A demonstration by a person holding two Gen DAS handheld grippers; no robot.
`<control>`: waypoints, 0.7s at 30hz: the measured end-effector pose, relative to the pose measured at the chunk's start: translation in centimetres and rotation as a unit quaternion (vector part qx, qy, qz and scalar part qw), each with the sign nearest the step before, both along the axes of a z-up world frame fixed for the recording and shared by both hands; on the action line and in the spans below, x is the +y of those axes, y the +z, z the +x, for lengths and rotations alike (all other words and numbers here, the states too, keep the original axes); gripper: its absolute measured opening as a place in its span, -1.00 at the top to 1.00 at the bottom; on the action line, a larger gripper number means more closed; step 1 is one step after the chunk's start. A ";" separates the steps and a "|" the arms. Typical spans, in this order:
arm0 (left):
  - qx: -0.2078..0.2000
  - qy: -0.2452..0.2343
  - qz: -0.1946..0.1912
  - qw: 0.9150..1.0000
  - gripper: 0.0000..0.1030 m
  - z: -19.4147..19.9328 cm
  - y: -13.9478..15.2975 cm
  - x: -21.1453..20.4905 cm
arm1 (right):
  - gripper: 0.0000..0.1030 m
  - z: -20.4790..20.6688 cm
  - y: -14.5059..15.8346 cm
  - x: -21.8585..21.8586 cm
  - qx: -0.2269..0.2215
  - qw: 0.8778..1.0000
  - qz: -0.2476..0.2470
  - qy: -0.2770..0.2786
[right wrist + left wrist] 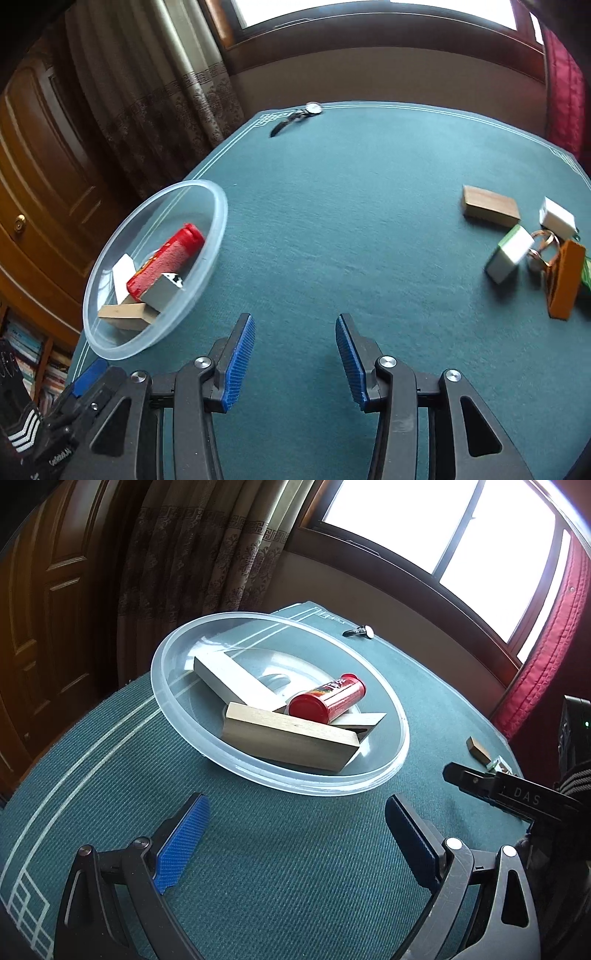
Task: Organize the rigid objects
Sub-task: 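Withdraw both tools from the bowl toward the remaining objects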
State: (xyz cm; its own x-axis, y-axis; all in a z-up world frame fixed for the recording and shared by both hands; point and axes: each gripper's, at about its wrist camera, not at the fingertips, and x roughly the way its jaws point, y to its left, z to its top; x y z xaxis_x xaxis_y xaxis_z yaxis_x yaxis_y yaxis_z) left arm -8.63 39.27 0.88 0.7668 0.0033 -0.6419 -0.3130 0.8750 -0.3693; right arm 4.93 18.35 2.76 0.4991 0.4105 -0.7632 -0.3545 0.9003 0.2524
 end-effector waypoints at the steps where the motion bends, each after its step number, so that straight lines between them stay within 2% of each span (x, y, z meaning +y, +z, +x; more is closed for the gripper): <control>1: 0.001 0.000 0.001 1.000 -0.88 0.1 0.0 0.0 | 0.06 0.0 -0.1 -0.9 0.000 1.000 0.002 -0.010; 12: 0.017 0.010 0.024 1.000 -0.88 0.3 0.1 -0.6 | 0.06 0.0 -1.0 -10.2 0.001 0.993 0.011 -0.116; 21: 0.031 0.012 0.044 0.998 -0.88 0.6 0.1 -1.2 | 0.06 0.7 -1.0 -15.0 -0.012 0.985 0.014 -0.169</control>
